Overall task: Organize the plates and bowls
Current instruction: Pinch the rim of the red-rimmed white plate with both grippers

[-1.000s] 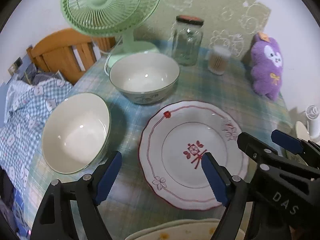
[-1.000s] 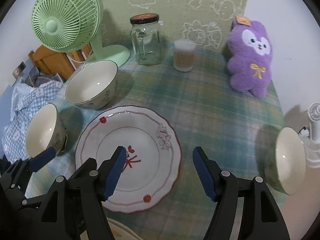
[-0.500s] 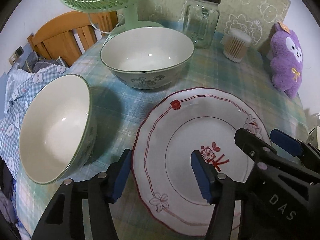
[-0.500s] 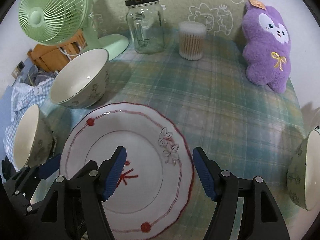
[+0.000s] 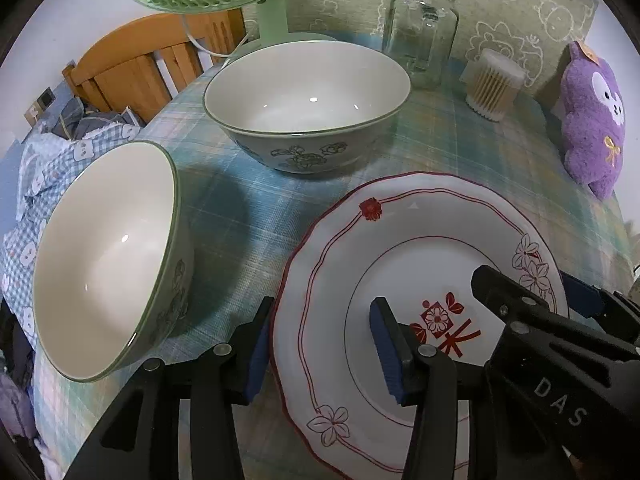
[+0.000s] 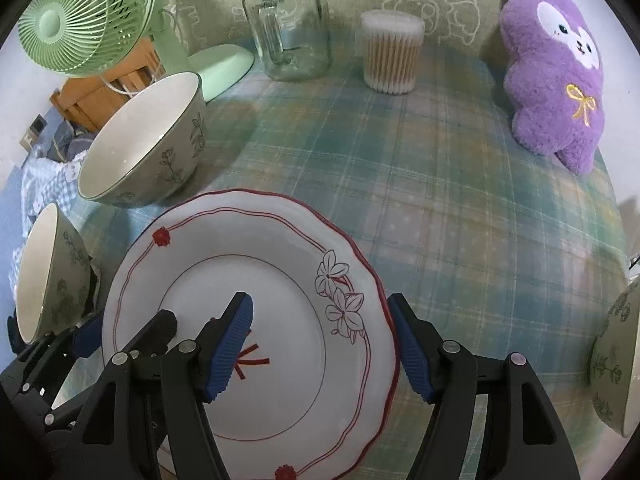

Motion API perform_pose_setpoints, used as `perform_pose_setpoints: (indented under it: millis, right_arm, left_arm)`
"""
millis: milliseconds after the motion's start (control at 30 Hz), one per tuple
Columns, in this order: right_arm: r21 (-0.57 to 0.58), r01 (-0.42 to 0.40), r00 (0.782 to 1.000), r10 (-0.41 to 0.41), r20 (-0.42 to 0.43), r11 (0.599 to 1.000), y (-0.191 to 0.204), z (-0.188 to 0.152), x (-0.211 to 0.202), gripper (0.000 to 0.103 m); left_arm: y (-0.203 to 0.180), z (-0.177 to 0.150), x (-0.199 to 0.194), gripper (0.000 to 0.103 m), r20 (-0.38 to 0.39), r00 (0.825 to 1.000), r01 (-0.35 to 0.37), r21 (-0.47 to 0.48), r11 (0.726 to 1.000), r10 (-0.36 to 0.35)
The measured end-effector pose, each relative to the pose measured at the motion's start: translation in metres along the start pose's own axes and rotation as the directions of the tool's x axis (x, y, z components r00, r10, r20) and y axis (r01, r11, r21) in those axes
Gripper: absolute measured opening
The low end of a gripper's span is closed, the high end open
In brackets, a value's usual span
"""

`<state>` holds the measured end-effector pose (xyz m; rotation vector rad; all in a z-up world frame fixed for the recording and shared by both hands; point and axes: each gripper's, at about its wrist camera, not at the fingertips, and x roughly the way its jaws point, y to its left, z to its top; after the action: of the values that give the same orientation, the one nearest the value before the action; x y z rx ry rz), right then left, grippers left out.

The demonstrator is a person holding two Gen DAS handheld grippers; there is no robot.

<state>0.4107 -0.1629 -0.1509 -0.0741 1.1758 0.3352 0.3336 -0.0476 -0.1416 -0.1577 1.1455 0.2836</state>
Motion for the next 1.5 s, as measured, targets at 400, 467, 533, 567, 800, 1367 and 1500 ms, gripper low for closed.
perform_pose_setpoints:
  millis: [400,467,533,567,800,1367,1500]
  right_arm:
    - [0.073,0.109,0.994,-0.108,-0.021,0.991,-0.025,-0.011,-0.007,0.052]
    - [0.072,0.105,0.994,-0.104,-0.020,0.992,-0.028,-0.015,-0.010,0.052]
    - [0.075,0.102,0.994,-0.099,-0.035,0.992,-0.029,-0.017,-0.008,0.052]
    - [0.081,0.102,0.994,-0.099,-0.037,0.991,-0.029,-0.018,-0.009,0.052]
    - [0.125,0.113,0.993,-0.108,-0.044,0.986,-0.031,-0.016,-0.011,0.052]
    - [0.208,0.150,0.988,-0.154,0.003,0.967,-0.031,-0.031,-0.053,0.052]
    - [0.224,0.160,0.985,-0.170,0.024,0.961,-0.026,-0.036,-0.072,0.052]
  left_arm:
    - [-0.020,-0.002,-0.004,0.047,-0.018,0.999,0.039,0.074,0.997,-0.038]
    - [-0.022,-0.001,-0.003,0.047,-0.009,0.999,0.041,0.082,0.996,-0.040]
    - [-0.021,0.000,-0.001,0.045,-0.009,0.999,0.033,0.063,0.997,-0.033]
    - [-0.020,0.000,-0.001,0.045,-0.009,0.999,0.032,0.054,0.998,-0.032]
    - [-0.021,-0.001,-0.001,0.044,-0.005,1.000,0.024,0.070,0.997,-0.023]
    - [-0.024,-0.002,-0.035,0.044,0.047,0.997,0.062,0.125,0.990,-0.068]
    - [-0.021,-0.003,-0.051,0.044,0.070,0.994,0.078,0.139,0.987,-0.088]
